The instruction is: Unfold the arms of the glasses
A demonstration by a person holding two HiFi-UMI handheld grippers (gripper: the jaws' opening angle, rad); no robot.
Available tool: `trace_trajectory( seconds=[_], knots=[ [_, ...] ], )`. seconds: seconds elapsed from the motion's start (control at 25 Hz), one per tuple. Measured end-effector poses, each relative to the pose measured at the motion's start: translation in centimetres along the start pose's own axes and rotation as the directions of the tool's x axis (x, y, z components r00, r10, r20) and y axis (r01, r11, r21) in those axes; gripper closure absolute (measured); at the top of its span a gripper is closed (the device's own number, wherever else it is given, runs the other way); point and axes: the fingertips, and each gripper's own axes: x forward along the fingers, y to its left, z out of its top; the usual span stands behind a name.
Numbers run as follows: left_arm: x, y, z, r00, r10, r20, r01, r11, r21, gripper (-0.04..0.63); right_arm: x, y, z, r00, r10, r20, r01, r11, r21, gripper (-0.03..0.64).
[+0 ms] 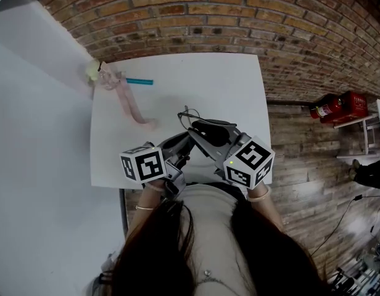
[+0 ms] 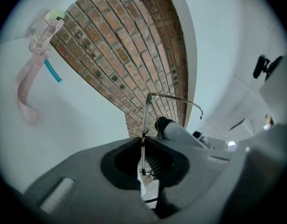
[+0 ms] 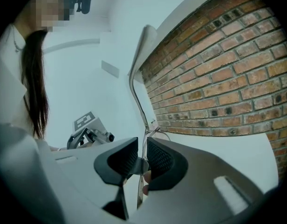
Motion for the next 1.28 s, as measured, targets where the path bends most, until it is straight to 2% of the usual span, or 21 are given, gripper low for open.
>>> trace_trajectory(
  seconds=[0.6, 1.28],
  knots=[
    [-0.1, -0.2, 0.1, 1.0, 0.006, 0.016, -0.007, 1.0, 0.026, 0.574, 0.2, -0.2, 0.0, 1.0, -0.025, -0.008, 0.025, 0.999, -0.022, 0.584],
    [-0.7, 0.1, 0.9, 0.998, -0.005, 0.065, 0.007, 0.999, -0.033, 0.574, -0.3, 0.2, 1.2, 0.998, -0.046, 0.04, 0.048, 0.997, -0.063, 0.584]
  ],
)
